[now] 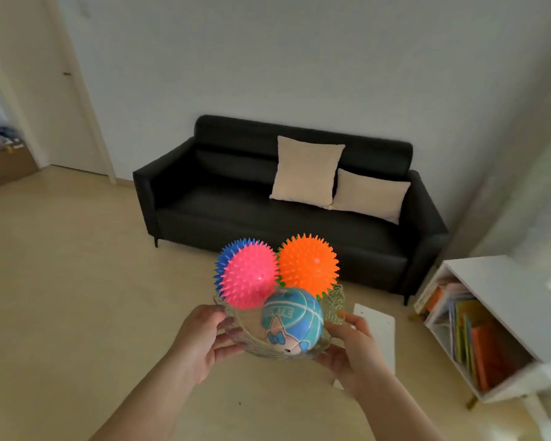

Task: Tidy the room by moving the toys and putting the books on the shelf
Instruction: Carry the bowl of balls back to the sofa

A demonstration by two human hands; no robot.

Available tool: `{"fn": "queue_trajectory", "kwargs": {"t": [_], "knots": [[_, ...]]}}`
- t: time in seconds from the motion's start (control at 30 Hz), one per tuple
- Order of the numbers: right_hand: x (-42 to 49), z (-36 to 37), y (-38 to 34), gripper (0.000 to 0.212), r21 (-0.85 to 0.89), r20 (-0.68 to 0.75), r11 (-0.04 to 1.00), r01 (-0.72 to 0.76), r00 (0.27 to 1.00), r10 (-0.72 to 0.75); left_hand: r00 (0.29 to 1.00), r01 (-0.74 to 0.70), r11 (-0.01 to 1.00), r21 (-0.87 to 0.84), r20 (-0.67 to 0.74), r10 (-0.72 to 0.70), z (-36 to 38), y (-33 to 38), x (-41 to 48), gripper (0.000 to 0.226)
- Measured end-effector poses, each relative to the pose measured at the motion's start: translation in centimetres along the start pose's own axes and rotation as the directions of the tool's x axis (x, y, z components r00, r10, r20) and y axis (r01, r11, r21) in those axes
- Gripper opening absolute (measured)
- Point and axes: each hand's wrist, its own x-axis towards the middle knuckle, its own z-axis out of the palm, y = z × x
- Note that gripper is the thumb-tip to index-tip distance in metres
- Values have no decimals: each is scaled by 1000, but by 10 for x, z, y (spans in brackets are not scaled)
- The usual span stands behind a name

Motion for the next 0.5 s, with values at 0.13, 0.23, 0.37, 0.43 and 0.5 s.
{"fn": "queue_trajectory", "kwargs": {"t": [0.13,0.23,0.37,0.43,0.5], "knots": [[90,62,-30,24,-15,-26,1000,-5,1000,5,999,30,1000,9,-15,-30,6,52,101,21],[158,104,-52,24,-15,-15,1000,7,1000,-8,999,39,999,13,-28,-39,13,86,177,20],[259,166,-87,22,-40,23,999,24,999,-23,997,30,1000,8,-69,-30,22,139,286,16],[314,210,-106,23,-74,23,997,-10,1000,12,994,39,999,-24,-103,-41,17,173,346,14],[345,243,-121,23,-83,18,996,-18,1000,19,992,42,998,-36,-117,-46,13,200,382,13]]}}
